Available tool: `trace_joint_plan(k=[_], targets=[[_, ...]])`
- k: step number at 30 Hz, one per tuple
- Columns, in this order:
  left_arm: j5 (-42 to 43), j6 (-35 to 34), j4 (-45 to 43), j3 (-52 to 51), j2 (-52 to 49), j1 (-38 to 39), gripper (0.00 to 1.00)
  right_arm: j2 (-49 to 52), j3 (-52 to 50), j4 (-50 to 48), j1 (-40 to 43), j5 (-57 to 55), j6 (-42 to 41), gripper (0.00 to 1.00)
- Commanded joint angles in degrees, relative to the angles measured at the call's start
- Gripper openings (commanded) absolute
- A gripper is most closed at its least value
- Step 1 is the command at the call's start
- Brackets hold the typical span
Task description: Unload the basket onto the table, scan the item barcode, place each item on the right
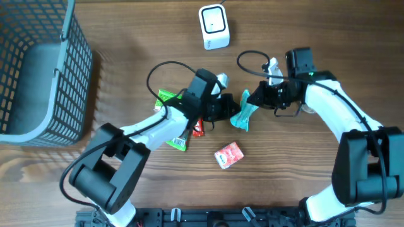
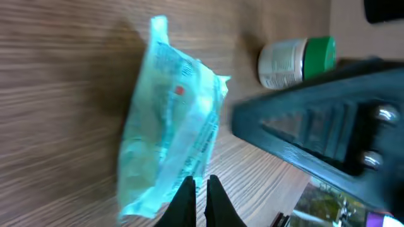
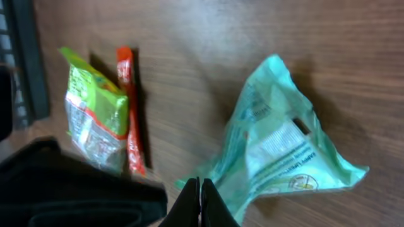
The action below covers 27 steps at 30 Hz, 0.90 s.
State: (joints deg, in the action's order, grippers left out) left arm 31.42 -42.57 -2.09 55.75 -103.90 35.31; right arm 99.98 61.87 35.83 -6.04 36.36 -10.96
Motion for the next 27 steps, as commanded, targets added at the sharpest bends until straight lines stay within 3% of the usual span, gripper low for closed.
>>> trace_joint_plan(k=[1,9,17,23,27], targets=[[0.0,0.1,-1.0,0.1,-2.1,1.7,0.04,-0.6,-3.9,-4.0,0.1,-0.7,-3.2,0.04],[-1.4,0.3,-3.8,0.1,-7.1,1.9,0.04,-0.5,-6.0,-5.2,0.1,-3.2,-3.2,0.04],[-16.5,0.3,-2.8,0.1,-10.3,1.9,0.04,-0.5,-12.3,-6.0,0.1,-12.7,-3.1,0.04],[-20.5,0.4,-2.8,0.1,-14.4,1.9,0.04,-0.5,-17.6,-9.3,0.1,-15.6,-4.0,0.04],[-21.9,9.7,-4.8,0.8,-12.1,1.5,0.04,-0.6,-17.8,-9.9,0.1,-17.0,-3.8,0.04]])
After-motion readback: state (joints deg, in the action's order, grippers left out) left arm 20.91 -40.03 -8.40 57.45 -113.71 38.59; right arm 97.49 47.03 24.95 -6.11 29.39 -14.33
